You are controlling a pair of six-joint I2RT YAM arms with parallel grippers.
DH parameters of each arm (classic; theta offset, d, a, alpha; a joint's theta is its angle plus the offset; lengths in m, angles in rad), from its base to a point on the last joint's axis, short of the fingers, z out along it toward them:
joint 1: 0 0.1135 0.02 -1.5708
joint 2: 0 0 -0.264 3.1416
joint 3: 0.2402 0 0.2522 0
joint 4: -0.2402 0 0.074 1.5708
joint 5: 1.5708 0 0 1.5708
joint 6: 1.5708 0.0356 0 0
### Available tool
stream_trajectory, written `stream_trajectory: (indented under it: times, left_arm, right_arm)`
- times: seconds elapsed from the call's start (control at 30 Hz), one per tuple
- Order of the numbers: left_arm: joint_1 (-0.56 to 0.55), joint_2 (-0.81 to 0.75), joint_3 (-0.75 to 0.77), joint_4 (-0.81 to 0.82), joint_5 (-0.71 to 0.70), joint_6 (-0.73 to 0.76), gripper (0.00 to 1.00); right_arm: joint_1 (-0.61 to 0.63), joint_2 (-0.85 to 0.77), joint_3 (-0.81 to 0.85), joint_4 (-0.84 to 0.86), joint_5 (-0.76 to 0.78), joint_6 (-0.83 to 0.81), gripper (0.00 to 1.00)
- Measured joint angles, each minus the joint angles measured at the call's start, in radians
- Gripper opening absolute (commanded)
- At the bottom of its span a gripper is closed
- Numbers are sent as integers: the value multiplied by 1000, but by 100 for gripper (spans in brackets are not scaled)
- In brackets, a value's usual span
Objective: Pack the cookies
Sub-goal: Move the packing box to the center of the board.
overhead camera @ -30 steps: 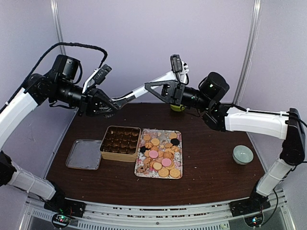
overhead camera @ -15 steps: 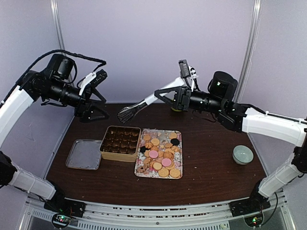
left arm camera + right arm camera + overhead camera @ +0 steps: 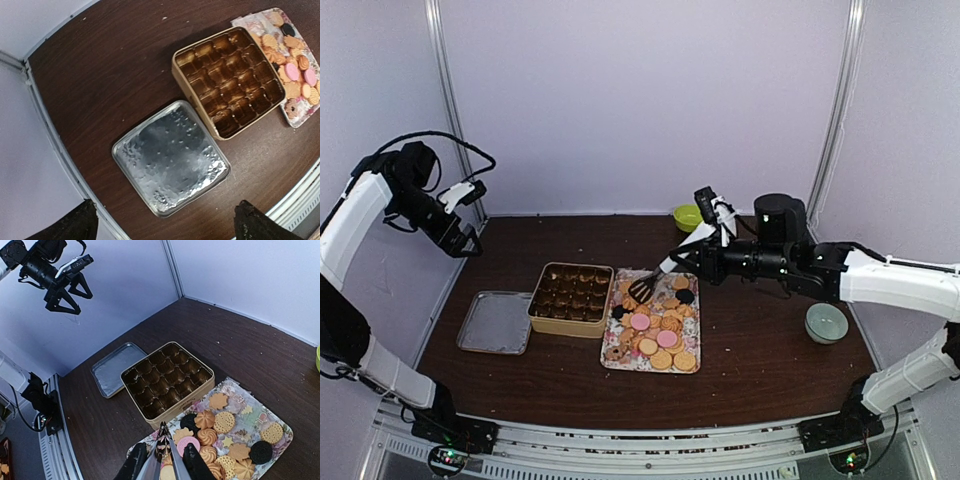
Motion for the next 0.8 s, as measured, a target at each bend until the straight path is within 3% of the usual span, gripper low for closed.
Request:
stream_trajectory:
  times: [0.17,0.37,0.6,0.8]
  left_arm:
    - [92,-58,-110,42,-31,11,98]
    - [99,-131,-286,159,-75,20,94]
    - [82,37,-341,394,-160,21,91]
    - [-6,207,-323,566,-266,42,89]
  right_arm:
    - [69,0,-37,-4,114,-30,21]
    - [137,43,-61,49,236,-40,20]
    - [162,77,-61,82,326,-39,20]
    - [163,66,-61,85,375,-37,20]
